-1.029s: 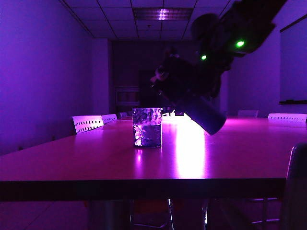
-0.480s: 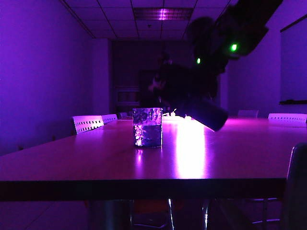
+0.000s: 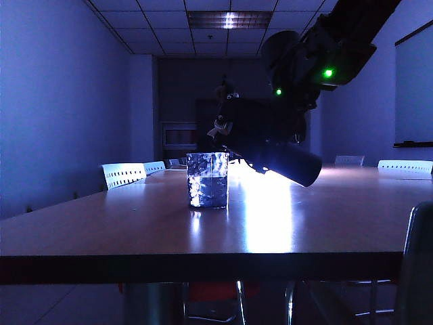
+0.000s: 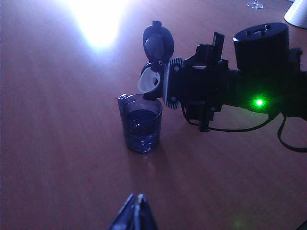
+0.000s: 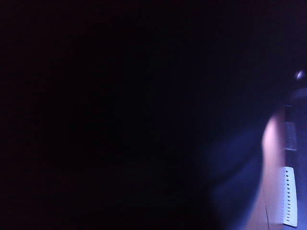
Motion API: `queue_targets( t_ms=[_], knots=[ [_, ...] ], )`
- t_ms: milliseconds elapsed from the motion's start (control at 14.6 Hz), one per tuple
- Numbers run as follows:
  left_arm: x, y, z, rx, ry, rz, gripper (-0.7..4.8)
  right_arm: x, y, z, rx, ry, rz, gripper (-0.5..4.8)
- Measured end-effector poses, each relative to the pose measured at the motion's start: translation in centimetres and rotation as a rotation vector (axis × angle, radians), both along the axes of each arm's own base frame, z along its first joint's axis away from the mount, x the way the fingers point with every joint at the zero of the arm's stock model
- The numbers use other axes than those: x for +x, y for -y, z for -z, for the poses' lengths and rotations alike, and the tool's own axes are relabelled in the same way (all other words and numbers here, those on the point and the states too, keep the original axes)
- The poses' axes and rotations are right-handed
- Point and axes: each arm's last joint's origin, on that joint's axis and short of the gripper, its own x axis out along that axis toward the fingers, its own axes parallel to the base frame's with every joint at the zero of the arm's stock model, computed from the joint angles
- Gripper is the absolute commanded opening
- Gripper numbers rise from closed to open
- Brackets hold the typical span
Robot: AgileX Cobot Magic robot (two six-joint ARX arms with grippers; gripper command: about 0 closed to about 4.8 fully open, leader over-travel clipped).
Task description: Pick up the black thermos cup, pour some water from it into the cup, and then put the thermos cup back on the table.
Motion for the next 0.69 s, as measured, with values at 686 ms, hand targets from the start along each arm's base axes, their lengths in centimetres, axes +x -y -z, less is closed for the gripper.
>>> queue_targets(
  t_ms=[686],
  knots=[
    [-0.07, -0.04, 0.2, 0.03, -0.008, 0.007, -0.05, 0.14, 0.0, -0.46, -0.041, 0.056, -0.001, 0.85]
  ],
)
